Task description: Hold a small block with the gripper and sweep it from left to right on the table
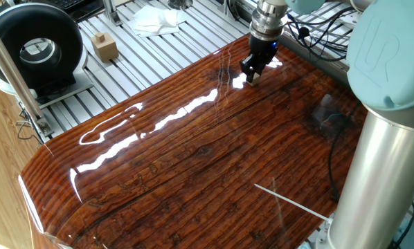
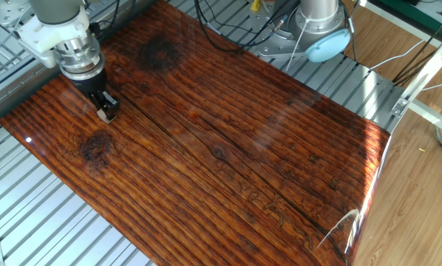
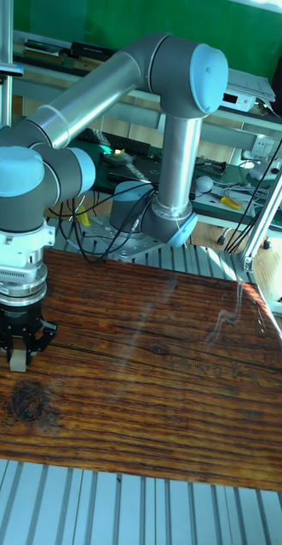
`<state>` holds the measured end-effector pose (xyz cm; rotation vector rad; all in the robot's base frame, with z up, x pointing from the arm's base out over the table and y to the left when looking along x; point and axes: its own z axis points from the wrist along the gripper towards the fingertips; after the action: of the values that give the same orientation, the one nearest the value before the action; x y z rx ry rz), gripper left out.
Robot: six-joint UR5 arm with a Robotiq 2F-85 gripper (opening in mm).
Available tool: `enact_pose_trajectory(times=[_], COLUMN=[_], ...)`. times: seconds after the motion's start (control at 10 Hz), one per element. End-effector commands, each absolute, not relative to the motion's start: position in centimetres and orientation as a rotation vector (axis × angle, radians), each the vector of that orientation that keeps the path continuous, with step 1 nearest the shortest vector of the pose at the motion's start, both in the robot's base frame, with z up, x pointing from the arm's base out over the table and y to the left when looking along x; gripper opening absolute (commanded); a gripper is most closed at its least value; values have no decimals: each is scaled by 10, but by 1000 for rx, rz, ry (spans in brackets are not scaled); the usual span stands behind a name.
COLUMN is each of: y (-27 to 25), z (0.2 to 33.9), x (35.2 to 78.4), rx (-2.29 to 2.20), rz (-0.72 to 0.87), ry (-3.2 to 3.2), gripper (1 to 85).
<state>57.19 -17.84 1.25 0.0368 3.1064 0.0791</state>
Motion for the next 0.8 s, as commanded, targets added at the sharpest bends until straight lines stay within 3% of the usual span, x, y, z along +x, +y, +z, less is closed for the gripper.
enact_pose_trajectory(times=[0.0, 0.7], y=[-172, -165], z=[14, 13], x=[574, 575], rx=[67, 100], rz=[84, 70], ry=[3101, 3098], gripper=[10, 10])
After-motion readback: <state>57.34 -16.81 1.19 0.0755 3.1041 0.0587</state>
